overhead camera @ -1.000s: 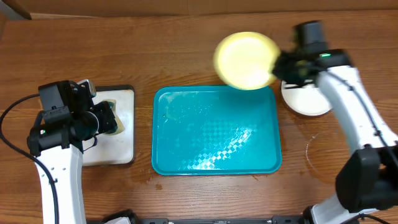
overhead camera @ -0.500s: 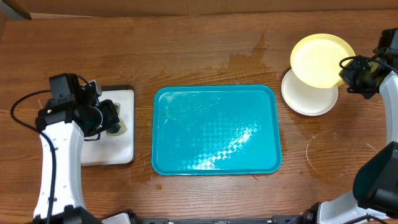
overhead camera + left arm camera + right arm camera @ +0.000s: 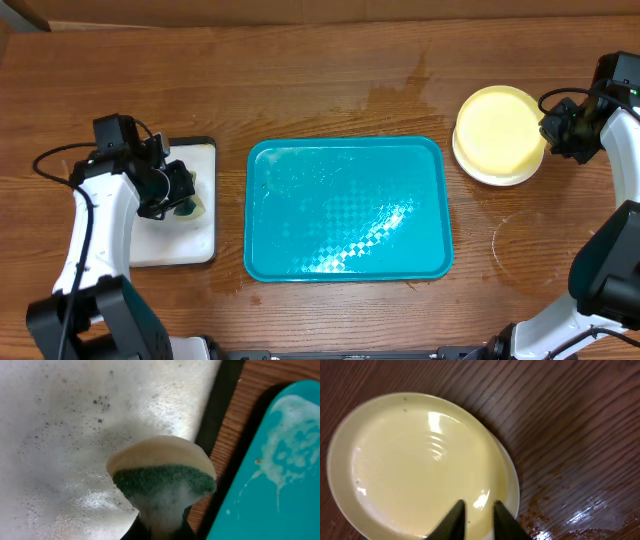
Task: Clean dirty plates on tray and stack at the side
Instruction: 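Carry the yellow plate right and place it on the plate stack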
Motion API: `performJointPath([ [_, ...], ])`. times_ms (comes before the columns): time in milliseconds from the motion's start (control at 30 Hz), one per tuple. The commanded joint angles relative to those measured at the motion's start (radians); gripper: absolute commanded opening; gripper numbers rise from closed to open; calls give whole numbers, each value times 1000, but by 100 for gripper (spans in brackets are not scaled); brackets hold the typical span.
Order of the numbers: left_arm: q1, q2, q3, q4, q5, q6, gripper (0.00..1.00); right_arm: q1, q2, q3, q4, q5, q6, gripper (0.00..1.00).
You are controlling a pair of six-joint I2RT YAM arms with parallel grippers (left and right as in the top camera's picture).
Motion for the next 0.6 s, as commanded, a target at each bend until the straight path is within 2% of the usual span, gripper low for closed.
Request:
performJointPath([
  [0, 3, 32, 0, 5, -31, 19, 13, 1, -2, 1, 3, 8, 0, 51],
  [67, 3, 39, 0, 7, -32, 19, 30, 1, -2, 1, 0, 8, 0, 62],
  [133, 3, 40, 0, 10, -33, 19, 58, 1, -2, 1, -3, 7, 0, 72],
  [167, 3, 40, 0, 12, -35, 19, 67, 1, -2, 1, -5, 7, 0, 75],
  [300, 4, 40, 0, 26, -47, 19, 79, 2, -2, 1, -8, -8, 0, 79],
  [367, 4, 40, 0, 34, -59, 19, 80, 2, -2, 1, -10, -8, 0, 81],
  [433, 3, 40, 0, 37, -69, 19, 82, 2, -2, 1, -11, -8, 0, 90],
  [500, 4, 40, 0, 37, -68, 19, 90, 2, -2, 1, -11, -8, 0, 100],
  [567, 4, 40, 0, 38, -68, 19, 100, 2, -2, 1, -11, -8, 0, 100],
])
